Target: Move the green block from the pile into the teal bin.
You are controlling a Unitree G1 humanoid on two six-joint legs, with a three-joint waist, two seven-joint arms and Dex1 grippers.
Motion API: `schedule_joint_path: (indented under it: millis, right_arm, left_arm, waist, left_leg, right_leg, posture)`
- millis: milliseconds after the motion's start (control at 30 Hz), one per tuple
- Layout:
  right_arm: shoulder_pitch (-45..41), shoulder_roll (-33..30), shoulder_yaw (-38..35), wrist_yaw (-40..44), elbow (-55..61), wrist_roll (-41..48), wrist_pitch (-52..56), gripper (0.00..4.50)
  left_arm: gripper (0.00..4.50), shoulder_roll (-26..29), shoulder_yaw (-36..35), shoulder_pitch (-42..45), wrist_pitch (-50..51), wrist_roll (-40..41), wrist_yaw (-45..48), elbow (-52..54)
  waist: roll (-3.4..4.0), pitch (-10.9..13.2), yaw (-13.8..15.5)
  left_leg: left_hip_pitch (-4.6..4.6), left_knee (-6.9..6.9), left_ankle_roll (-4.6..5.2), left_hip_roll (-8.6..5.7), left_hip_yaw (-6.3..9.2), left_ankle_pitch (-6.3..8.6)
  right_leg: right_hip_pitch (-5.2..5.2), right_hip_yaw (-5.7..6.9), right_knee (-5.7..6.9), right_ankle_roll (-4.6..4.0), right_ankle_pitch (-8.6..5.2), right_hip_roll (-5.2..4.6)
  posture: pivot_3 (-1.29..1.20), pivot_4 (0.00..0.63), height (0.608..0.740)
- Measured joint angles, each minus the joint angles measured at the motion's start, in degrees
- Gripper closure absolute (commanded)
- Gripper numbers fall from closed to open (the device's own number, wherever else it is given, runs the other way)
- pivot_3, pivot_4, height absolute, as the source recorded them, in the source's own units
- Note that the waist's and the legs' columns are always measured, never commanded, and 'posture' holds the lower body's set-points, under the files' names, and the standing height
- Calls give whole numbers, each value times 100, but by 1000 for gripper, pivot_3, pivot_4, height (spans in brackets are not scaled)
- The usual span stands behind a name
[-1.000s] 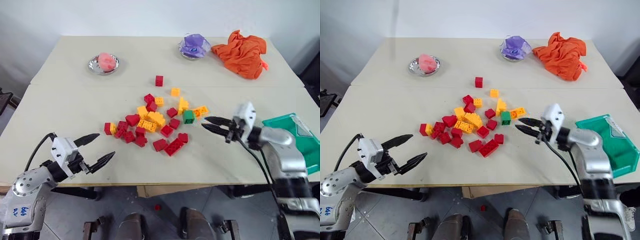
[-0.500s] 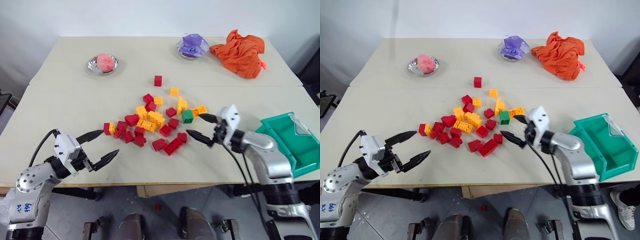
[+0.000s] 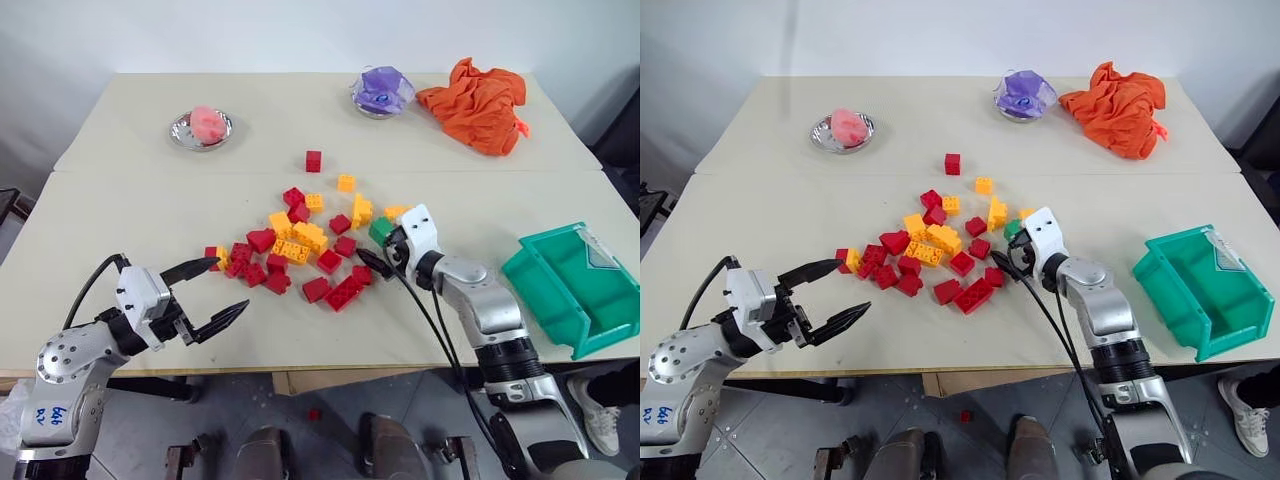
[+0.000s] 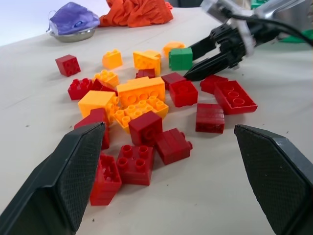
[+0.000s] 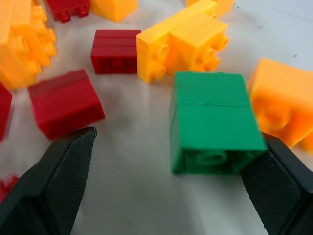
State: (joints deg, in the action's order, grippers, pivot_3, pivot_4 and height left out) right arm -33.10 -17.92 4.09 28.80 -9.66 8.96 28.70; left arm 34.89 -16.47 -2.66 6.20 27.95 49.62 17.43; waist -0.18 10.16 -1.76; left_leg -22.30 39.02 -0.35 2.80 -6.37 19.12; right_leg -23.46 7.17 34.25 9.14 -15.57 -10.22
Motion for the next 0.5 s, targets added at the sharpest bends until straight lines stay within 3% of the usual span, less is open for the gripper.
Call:
schedule_joint_path:
  millis: [133,400,500]
  right_arm:
    - [-15,109,-15,-211,-25,-2,-13,484]
    - [149,-127,-105,-284,67,-89,-558,3030]
    - [502,-369,-255,-73,374,-43,-831,3016]
  left_arm:
    - [0,-6,107,20,64,13,3,21]
    - [0,-100,532,404,137,126,167,41]
    - [0,-200,764,676,139,131,271,-41]
  waist:
    - [0,0,11]
    - [0,0,20]
    - [0,0,40]
  left_leg:
    - [0,0,0,0,0,0]
    - [0,0,0,0,-1,0]
    - [-2,0,0,-1,-1,0]
  right_leg:
    - [0,-1,-1,0,0,0]
    - [0,-1,-1,0,0,0]
    - [0,-1,-2,0,0,0]
  posture:
    - [0,150,740]
    - [0,150,740]
    - [0,150,740]
